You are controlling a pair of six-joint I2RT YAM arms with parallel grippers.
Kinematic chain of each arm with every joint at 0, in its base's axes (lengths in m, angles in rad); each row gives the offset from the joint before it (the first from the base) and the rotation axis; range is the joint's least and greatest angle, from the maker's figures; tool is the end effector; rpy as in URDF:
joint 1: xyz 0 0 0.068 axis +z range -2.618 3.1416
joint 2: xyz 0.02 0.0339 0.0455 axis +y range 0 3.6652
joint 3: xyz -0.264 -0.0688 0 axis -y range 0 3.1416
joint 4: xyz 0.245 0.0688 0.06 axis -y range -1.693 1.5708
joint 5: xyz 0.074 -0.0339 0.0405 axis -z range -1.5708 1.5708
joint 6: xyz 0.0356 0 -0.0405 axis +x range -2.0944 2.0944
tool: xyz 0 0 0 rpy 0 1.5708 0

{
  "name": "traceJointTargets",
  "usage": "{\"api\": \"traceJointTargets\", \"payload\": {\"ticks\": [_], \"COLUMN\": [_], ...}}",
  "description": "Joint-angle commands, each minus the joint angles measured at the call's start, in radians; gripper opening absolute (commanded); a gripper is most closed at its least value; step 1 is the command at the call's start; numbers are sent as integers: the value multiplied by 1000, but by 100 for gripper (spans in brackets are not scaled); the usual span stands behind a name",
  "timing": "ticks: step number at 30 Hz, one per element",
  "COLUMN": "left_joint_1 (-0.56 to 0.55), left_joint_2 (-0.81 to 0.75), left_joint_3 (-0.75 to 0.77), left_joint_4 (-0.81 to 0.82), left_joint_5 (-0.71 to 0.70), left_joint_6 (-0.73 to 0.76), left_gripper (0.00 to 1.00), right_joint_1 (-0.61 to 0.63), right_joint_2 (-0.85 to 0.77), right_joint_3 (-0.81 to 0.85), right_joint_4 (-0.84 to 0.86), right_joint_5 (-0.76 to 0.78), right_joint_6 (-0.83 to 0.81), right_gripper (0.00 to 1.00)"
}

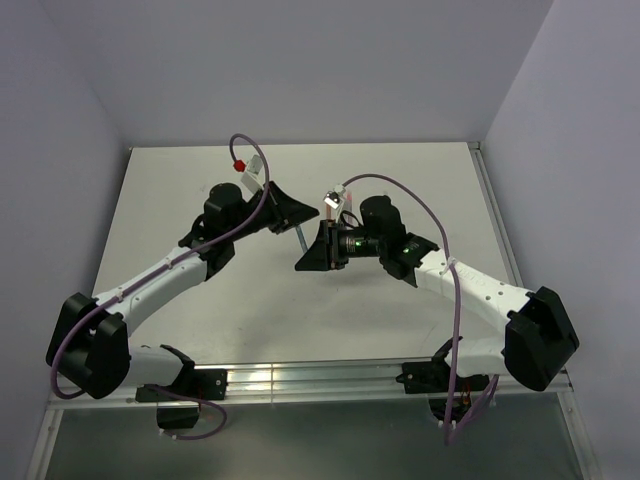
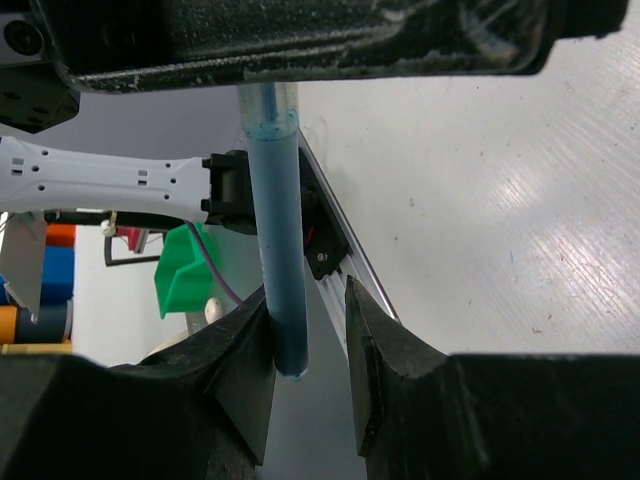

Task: Insert the pens into the pen caps
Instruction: Press the pen cap onto the pen.

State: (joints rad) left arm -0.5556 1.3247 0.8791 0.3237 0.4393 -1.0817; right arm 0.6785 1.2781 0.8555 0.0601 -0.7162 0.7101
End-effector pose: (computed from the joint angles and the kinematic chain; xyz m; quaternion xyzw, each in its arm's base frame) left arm 0.2537 -0.1753 0.3052 -0.0506 0.7433 -0.5838 0.3227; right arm 0.2081 0.1978 0.2847 -0.1869 0.7738 0.5621 0.2243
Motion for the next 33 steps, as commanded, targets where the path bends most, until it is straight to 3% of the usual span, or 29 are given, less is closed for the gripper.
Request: {"api": "traceJointTargets", "payload": {"ticks": [1, 17, 18, 21, 22, 33], "left_joint_1": [0, -30, -32, -33, -35, -130], "left_joint_2": [-36, -12, -12, -13, -16, -176], "left_joint_3": [1, 3, 1, -8, -17, -163], "left_joint_4": [54, 81, 81, 95, 103, 299], "left_joint_5": [-8, -34, -36, -30, -28, 22], "left_joint_6": [11, 3, 2, -3, -3, 144], "left_gripper": [0, 0, 0, 0, 0, 0], "right_joint_1": [9, 19, 18, 20, 18, 19], "right_joint_2": [4, 20, 21, 21, 20, -66], "right_joint_3": [20, 27, 27, 23, 27, -15], "right_joint_4": [47, 76, 78, 73, 69, 145], "right_joint_5": [-11, -15, -15, 4, 15, 195], "right_joint_6": [0, 15, 15, 17, 19, -24], "right_gripper": [38, 37, 35, 15, 0, 0]}}
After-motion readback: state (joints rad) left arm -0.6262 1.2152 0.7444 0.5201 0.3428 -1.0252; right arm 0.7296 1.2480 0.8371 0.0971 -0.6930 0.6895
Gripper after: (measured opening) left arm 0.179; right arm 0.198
